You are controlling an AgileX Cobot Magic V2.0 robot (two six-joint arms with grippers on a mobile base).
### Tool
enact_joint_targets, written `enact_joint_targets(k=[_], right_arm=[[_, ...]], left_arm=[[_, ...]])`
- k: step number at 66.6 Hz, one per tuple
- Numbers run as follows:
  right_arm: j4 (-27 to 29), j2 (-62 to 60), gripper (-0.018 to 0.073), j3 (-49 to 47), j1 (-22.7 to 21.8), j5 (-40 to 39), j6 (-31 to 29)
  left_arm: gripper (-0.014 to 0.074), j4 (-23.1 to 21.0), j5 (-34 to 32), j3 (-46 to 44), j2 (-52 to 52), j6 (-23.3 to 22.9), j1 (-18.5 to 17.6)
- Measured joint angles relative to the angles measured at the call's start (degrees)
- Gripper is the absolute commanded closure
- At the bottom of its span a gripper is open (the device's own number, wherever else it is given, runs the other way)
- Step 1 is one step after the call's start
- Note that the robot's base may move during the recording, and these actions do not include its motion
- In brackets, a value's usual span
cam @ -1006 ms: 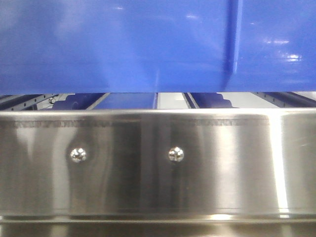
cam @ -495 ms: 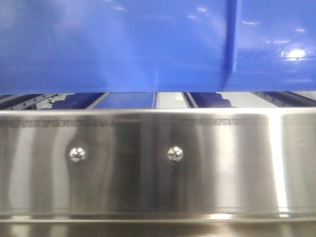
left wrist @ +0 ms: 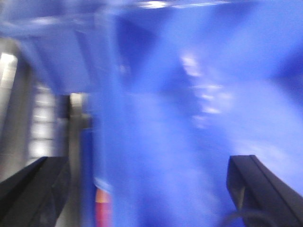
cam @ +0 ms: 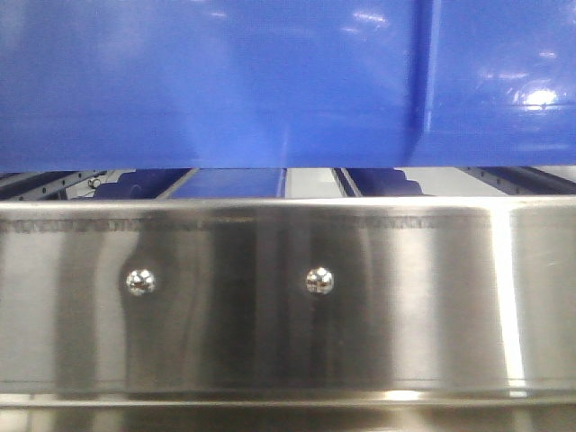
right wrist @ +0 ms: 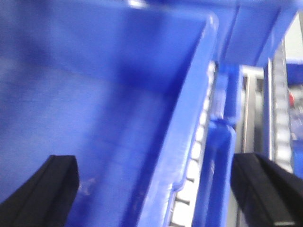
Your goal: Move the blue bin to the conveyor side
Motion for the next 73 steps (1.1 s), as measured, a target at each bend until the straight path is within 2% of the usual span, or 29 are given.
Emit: enact_joint_targets(k=[9, 24, 42, 60, 73], right_arm=[[-4.7, 0.1, 0.0054, 0.0, 0.1, 0.1, 4.8], [-5.2, 4.6, 0.0054, -0.1, 1.1, 0.2, 6.3], [-6.3, 11.9, 0.0052, -3.2, 5.8, 0.3, 6.6], [-10.4, 12.1, 0.0052, -3.9, 6.0, 0.2, 8.0], [-10.7, 12.1, 0.0052, -3.9, 6.0, 0.2, 9.7]], left_arm=[[0.0028, 1.9, 0.5, -0.2, 0.4, 0.0, 0.0], [0.0028, 5.3, 0.6, -0.3, 1.4, -1.5, 0.0], [0.0028, 5.4, 0.6, -0.3, 1.7, -1.6, 0.0], [0.0028, 5.5, 0.6, -0.3, 2.1, -1.6, 0.0], [0.0028, 5.5, 0.6, -0.3, 2.6, -1.6, 0.0]])
